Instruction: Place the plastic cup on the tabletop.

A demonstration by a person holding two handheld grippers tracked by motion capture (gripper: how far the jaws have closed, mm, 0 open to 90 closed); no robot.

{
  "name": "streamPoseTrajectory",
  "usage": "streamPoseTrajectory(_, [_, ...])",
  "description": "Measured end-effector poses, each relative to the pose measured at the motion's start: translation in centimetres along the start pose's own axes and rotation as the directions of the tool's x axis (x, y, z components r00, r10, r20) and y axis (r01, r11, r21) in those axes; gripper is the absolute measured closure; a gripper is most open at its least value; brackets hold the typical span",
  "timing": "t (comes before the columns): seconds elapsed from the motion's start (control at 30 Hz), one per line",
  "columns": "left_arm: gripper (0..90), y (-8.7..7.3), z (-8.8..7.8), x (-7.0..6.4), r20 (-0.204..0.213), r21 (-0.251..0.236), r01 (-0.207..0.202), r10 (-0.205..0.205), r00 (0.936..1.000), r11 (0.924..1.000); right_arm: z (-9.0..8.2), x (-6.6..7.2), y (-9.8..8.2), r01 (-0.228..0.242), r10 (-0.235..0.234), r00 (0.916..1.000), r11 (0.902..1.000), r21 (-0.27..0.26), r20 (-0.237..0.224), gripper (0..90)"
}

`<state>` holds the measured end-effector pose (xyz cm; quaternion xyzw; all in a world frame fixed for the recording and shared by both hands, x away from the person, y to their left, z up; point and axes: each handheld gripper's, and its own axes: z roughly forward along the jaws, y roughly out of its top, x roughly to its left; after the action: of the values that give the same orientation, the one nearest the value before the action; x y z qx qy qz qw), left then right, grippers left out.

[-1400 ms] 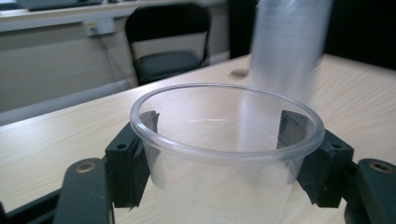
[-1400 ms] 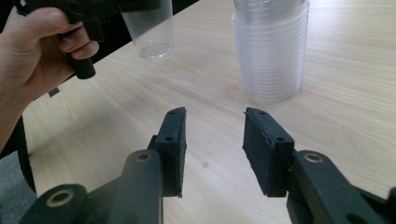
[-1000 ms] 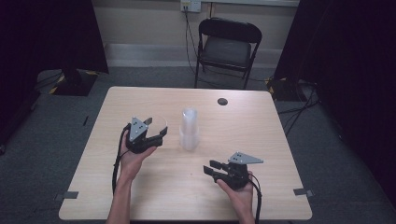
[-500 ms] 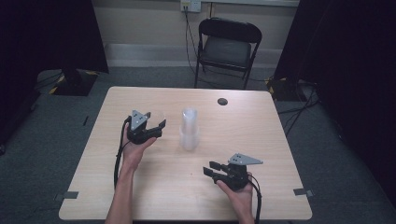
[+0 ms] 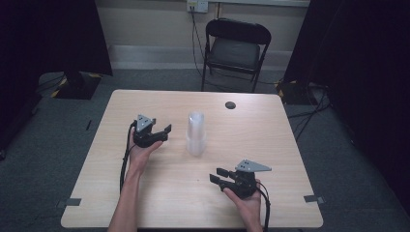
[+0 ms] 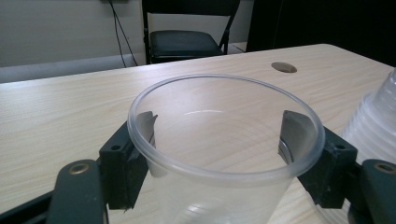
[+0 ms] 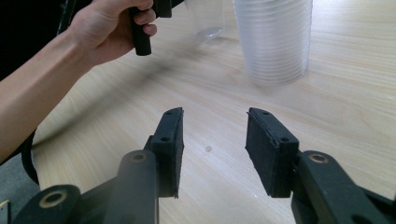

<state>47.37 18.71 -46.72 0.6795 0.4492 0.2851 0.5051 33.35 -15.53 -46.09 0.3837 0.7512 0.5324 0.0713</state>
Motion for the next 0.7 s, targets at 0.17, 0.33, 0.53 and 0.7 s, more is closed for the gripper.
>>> streamPoseTrajectory(0.17, [27.0,-0.39,0.37,0.13,-0.001,0.025,-0.001,0.001,1.0000,0.9997,0.04,-0.11,0.09,-0.004,0.004,1.0000,1.0000,-0.003,0.003,56.7])
streamPoseTrajectory(0.33, [27.0,-0.69,0.61,0.12,0.013,0.063,0.005,-0.006,0.9999,0.9980,0.18,-0.06,0.06,-0.006,0.006,1.0000,1.0000,-0.001,0.005,55.3])
streamPoseTrajectory(0.53, [26.6,-0.82,0.60,-0.05,0.025,0.089,0.014,-0.016,0.9996,0.9960,0.21,-0.05,0.00,-0.005,0.005,1.0000,1.0000,-0.004,0.002,55.2])
streamPoseTrajectory(0.7, [23.3,-0.81,0.53,-0.15,0.032,0.097,0.012,-0.015,0.9994,0.9952,0.14,-0.13,-0.13,-0.009,0.009,1.0000,0.9999,-0.008,0.001,55.0])
